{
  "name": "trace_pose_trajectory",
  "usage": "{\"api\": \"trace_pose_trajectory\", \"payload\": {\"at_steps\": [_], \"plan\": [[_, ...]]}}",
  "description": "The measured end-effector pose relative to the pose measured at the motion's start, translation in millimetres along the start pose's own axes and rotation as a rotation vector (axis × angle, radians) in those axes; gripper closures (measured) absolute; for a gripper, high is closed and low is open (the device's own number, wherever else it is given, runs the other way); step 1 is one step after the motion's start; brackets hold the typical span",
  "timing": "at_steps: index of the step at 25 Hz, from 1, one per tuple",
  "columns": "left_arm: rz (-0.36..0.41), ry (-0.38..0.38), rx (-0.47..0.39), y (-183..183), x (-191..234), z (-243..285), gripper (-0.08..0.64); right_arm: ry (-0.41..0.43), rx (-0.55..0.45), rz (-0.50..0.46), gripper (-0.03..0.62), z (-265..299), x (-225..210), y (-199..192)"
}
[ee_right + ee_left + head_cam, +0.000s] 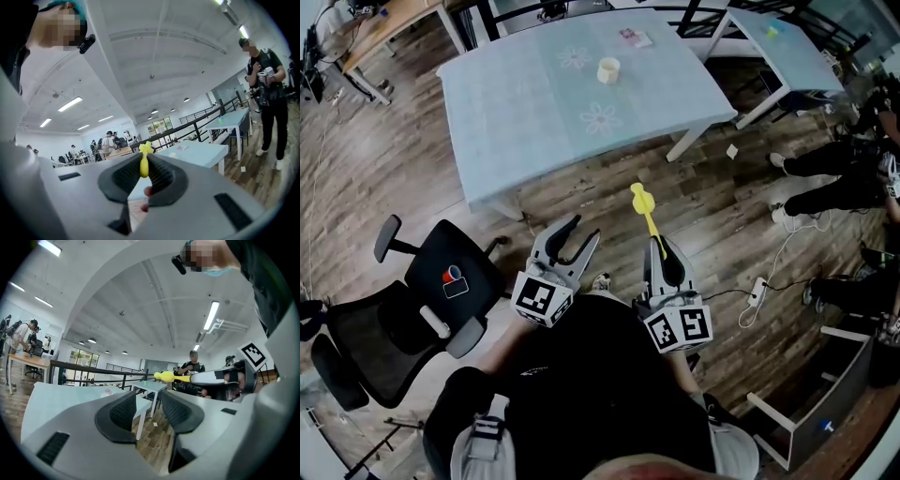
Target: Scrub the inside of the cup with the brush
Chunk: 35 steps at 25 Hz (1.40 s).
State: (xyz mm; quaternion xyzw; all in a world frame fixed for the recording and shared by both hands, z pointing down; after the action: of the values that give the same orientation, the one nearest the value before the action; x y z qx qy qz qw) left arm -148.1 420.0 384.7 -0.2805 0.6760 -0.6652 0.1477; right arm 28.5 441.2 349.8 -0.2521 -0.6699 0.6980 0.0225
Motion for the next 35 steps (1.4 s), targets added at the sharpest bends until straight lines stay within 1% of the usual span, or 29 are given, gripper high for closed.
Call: {"api": "trace_pose_trajectory", "payload": {"at_steps": [8, 13, 17, 21, 26, 30, 35], "plan": [[0.018, -0.011, -0.042, -5, -42, 21, 0.382, 0.003, -0.032, -0.010, 0.554, -27, -31, 17], [0.020, 0.011, -0.036, -15, -57, 20, 0.382, 0.023, -0.015, -0.012, 0.554, -35, -43, 15], [0.023, 0.021, -0.024, -18, -59, 24, 0.382, 0.028, -0.015, 0.001, 0.554, -32, -49, 17], [0.049, 0.013, -0.032, -13, -51, 39, 0.382, 0.024, -0.007, 0.000, 0.554, -21, -56, 17], [0.046, 0.005, -0.036, -16, -32, 59, 0.382, -0.005, 0.000, 0.014, 0.554, -2, -67, 8], [0.040, 0.012, -0.024, -19, -9, 81, 0.382, -0.021, 0.010, 0.007, 0.554, 25, -72, 9], [0.019, 0.026, -0.028, -19, 32, 123, 0.382, -0.056, 0.019, -0.005, 0.554, 72, -84, 14]]}}
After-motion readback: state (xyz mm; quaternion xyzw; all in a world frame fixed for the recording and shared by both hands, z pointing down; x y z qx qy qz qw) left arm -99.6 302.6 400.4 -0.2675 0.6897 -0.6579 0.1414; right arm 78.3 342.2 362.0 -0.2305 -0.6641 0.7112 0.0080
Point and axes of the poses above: the fingertips, and each gripper's own axes: z forward along the fingers, x to its left, y out of its top, the point moved 5 cm from there along -z, backward along the fingers, and after that the axes turned 8 degrees about -x, right-handed, at the moved point
